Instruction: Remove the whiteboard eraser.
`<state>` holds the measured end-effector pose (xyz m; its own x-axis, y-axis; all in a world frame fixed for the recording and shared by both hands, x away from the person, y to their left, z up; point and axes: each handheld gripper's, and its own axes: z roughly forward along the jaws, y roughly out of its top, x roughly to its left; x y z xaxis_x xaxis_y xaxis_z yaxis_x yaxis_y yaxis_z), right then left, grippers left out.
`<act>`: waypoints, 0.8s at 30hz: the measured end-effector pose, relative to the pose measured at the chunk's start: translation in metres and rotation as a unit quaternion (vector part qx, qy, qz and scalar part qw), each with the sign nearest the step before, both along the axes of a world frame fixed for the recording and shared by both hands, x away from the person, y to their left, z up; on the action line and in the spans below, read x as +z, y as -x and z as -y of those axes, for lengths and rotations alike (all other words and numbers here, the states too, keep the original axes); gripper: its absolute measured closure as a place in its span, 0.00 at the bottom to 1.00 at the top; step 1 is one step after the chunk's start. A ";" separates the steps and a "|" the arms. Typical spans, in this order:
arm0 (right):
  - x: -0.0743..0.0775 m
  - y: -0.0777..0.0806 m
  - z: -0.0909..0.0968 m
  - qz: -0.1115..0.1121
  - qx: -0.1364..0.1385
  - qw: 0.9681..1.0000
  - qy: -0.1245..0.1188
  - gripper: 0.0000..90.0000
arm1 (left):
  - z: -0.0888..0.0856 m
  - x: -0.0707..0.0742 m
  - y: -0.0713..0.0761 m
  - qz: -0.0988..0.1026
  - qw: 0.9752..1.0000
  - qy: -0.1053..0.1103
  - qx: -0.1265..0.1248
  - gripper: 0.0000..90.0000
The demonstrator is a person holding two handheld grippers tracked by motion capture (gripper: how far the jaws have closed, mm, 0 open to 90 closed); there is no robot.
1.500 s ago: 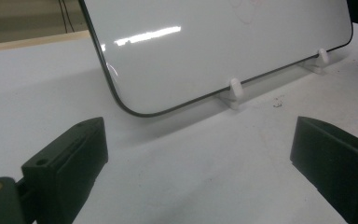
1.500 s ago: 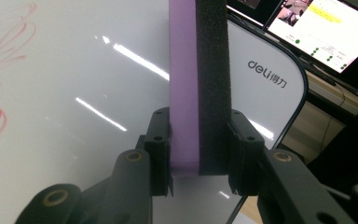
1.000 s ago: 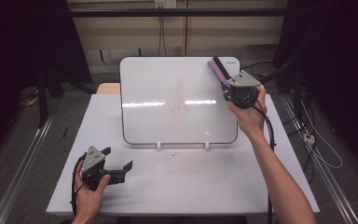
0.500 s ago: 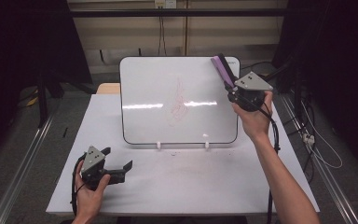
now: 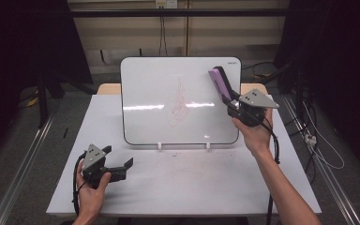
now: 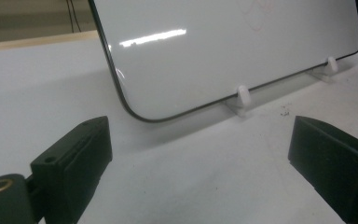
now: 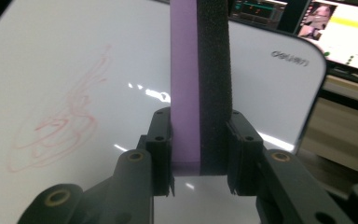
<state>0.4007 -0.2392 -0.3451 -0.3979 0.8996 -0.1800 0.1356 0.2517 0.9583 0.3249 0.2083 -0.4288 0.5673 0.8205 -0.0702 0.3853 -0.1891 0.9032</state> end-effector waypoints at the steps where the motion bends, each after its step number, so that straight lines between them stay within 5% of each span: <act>1: -0.002 0.002 -0.001 -0.001 0.003 1.000 -0.005 0.74 | 0.001 0.001 0.000 0.004 1.000 0.000 -0.001 0.07; 10: -0.022 0.020 -0.013 -0.011 0.034 0.998 -0.048 0.74 | 0.019 0.012 -0.005 0.021 1.000 0.013 -0.015 0.07; 24: -0.046 0.038 -0.040 -0.052 0.086 0.989 -0.111 0.74 | 0.060 0.020 -0.020 0.041 0.992 0.105 -0.059 0.07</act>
<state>0.3626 -0.1988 -0.3914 -0.5543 0.8298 0.0643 0.2105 0.0650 0.9754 0.3452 0.1482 -0.4085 0.6698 0.7199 -0.1821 0.2944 -0.0323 0.9551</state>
